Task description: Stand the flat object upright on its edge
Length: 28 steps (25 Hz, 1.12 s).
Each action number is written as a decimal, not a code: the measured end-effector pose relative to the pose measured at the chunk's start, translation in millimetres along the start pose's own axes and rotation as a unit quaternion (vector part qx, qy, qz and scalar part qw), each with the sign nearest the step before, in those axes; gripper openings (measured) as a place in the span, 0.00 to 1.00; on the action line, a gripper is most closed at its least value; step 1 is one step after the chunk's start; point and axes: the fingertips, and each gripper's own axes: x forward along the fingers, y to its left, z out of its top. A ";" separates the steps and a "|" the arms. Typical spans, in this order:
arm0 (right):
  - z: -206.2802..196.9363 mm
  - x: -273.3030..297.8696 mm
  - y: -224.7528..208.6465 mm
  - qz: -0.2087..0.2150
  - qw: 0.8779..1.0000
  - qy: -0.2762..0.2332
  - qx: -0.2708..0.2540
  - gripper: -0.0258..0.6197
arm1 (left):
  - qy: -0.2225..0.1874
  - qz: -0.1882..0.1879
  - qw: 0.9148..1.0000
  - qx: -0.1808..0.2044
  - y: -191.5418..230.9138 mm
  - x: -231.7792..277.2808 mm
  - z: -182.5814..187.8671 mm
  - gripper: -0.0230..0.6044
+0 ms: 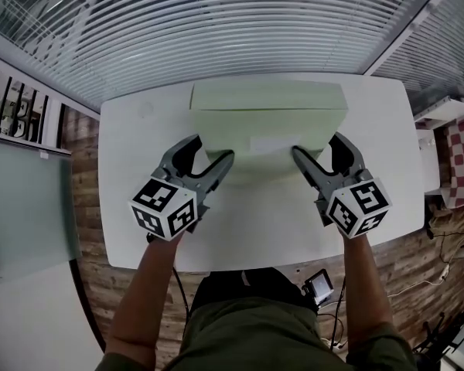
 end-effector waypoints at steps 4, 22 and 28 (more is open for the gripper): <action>5.2 0.6 -0.4 -0.003 1.000 -0.004 -0.019 0.56 | -0.005 0.008 1.000 0.027 -0.4 0.0 7.6 0.47; -2.7 -2.9 3.3 -0.008 0.999 -0.007 -0.034 0.56 | -0.006 0.015 0.999 0.031 -1.5 -2.8 -2.6 0.47; -4.9 -7.6 5.5 -0.004 0.999 -0.009 -0.039 0.56 | -0.008 0.007 0.999 0.035 -1.6 -6.1 -4.6 0.47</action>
